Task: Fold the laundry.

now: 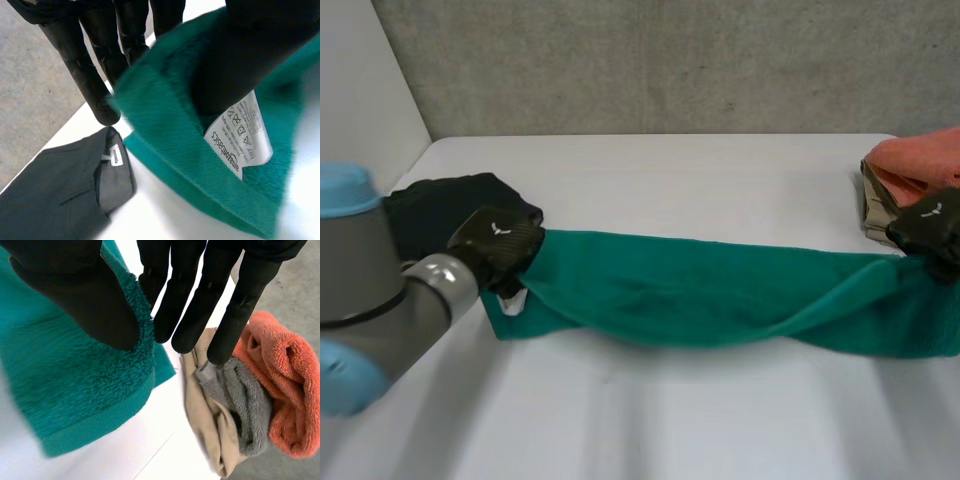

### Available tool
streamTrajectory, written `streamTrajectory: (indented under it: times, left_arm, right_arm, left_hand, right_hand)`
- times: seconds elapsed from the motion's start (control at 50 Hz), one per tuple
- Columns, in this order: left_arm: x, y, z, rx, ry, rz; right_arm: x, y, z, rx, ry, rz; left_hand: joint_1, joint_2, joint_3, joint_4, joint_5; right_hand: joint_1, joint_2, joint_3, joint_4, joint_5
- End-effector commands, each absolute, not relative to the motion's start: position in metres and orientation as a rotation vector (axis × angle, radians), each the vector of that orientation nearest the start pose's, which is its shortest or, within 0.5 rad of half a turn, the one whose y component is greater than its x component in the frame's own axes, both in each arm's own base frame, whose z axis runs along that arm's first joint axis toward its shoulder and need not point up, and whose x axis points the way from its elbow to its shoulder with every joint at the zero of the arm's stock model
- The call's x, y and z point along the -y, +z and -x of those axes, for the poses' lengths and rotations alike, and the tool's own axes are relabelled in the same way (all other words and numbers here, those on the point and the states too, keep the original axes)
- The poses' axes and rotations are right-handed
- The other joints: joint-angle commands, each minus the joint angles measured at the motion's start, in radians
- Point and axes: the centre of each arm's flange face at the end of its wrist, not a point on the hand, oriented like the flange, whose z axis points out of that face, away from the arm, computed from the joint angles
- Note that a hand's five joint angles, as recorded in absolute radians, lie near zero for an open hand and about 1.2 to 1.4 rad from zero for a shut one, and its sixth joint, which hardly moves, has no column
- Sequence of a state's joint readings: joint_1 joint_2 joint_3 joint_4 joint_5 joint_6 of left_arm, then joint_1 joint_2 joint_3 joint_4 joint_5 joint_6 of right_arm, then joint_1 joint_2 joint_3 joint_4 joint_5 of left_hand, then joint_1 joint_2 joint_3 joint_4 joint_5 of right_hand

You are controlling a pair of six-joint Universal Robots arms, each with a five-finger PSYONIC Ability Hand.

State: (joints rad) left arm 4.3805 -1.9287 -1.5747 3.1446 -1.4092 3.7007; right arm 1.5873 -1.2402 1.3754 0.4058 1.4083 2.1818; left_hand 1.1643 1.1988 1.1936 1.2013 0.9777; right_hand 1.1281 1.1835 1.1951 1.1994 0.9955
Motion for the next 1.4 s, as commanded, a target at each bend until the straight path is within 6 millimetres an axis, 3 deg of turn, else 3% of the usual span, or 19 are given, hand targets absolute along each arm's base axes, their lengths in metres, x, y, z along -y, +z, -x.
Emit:
streamTrajectory:
  times: [0.02,0.04,0.08,0.1,0.12,0.2,0.28,0.34,0.42,0.46,0.54,0.6,0.74,0.9,1.0,1.1,1.26,1.32,1.4]
  left_arm:
    - [0.335,0.232,0.283,-1.895,-1.967,-1.231]
    - [0.35,0.264,0.292,-1.755,-2.088,-1.172]
    - [0.363,0.303,0.299,-1.598,-2.226,-1.086]
    - [0.368,0.321,0.3,-1.524,-2.286,-1.04]
    - [0.374,0.361,0.301,-1.364,-2.409,-0.934]
    - [0.369,0.437,0.299,-1.05,-2.646,-0.7]
    - [0.369,0.454,0.291,-1.016,-2.729,-0.615]
    - [0.373,0.446,0.289,-1.076,-2.731,-0.62]
    - [0.385,0.394,0.286,-1.319,-2.619,-0.694]
    - [0.388,0.38,0.28,-1.38,-2.579,-0.708]
    - [0.388,0.345,0.268,-1.516,-2.481,-0.746]
    - [0.384,0.306,0.267,-1.629,-2.409,-0.796]
    - [0.362,0.22,0.264,-1.827,-2.256,-0.895]
    - [0.32,0.158,0.25,-2.044,-2.034,-0.999]
    - [0.277,0.163,0.234,-2.096,-1.959,-1.025]
    - [0.219,0.178,0.213,-2.14,-1.847,-1.088]
    - [0.142,0.177,0.196,-2.286,-1.519,-1.386]
    - [0.137,0.177,0.197,-2.315,-1.501,-1.433]
    - [0.153,0.181,0.205,-2.272,-1.582,-1.44]
  right_arm:
    - [0.379,0.256,-0.187,-2.439,-2.105,1.515]
    - [0.384,0.267,-0.192,-2.383,-2.207,1.487]
    - [0.395,0.293,-0.2,-2.251,-2.429,1.407]
    - [0.407,0.319,-0.204,-2.09,-2.657,1.294]
    - [0.411,0.334,-0.206,-1.994,-2.773,1.225]
    - [0.417,0.393,-0.209,-1.498,-3.181,0.842]
    - [0.408,0.413,-0.208,-1.305,-3.264,0.732]
    - [0.408,0.406,-0.211,-1.339,-3.234,0.754]
    - [0.408,0.385,-0.211,-1.445,-3.161,0.805]
    - [0.409,0.373,-0.211,-1.501,-3.119,0.831]
    - [0.407,0.342,-0.214,-1.61,-2.995,0.917]
    - [0.405,0.302,-0.217,-1.717,-2.832,1.028]
    - [0.4,0.213,-0.222,-1.928,-2.482,1.151]
    - [0.374,0.17,-0.215,-2.171,-2.156,1.23]
    - [0.34,0.159,-0.202,-2.344,-1.856,1.337]
    - [0.298,0.174,-0.159,-2.569,-1.575,1.469]
    - [0.247,0.188,-0.126,-2.693,-1.235,1.718]
    - [0.252,0.19,-0.124,-2.698,-1.311,1.704]
    - [0.268,0.194,-0.125,-2.684,-1.521,1.641]
  left_hand:
    - [0.232,0.197,0.203,0.195,0.244]
    - [0.232,0.197,0.203,0.195,0.244]
    - [0.232,0.197,0.203,0.195,0.244]
    - [0.232,0.197,0.203,0.195,0.244]
    - [0.232,0.197,0.203,0.195,0.244]
    - [0.232,0.197,0.203,0.195,0.244]
    - [0.232,0.197,0.203,0.195,0.244]
    - [0.232,0.197,0.203,0.195,0.244]
    - [0.232,0.197,0.203,0.195,0.244]
    - [0.232,0.197,0.203,0.195,0.244]
    - [0.232,0.197,0.203,0.195,0.244]
    - [0.232,0.197,0.203,0.195,0.244]
    - [0.232,0.197,0.203,0.195,0.244]
    - [0.232,0.197,0.203,0.195,0.244]
    - [0.232,0.197,0.203,0.195,0.244]
    - [0.232,0.197,0.203,0.195,0.244]
    - [0.232,0.197,0.203,0.195,0.244]
    - [0.232,0.197,0.203,0.195,0.244]
    - [0.232,0.197,0.203,0.195,0.244]
  right_hand:
    - [0.268,0.213,0.201,0.197,0.226]
    - [0.268,0.213,0.201,0.197,0.226]
    - [0.268,0.213,0.201,0.197,0.226]
    - [0.268,0.213,0.201,0.197,0.226]
    - [0.268,0.213,0.201,0.197,0.226]
    - [0.268,0.213,0.201,0.197,0.226]
    - [0.268,0.213,0.201,0.197,0.226]
    - [0.268,0.213,0.201,0.197,0.226]
    - [0.268,0.213,0.201,0.197,0.226]
    - [0.268,0.213,0.201,0.197,0.226]
    - [0.268,0.213,0.201,0.197,0.226]
    - [0.268,0.213,0.201,0.197,0.226]
    - [0.268,0.213,0.201,0.197,0.226]
    - [0.268,0.213,0.201,0.197,0.226]
    - [0.268,0.213,0.201,0.197,0.226]
    - [0.268,0.213,0.201,0.197,0.226]
    - [0.268,0.213,0.201,0.197,0.226]
    - [0.268,0.213,0.201,0.197,0.226]
    - [0.268,0.213,0.201,0.197,0.226]
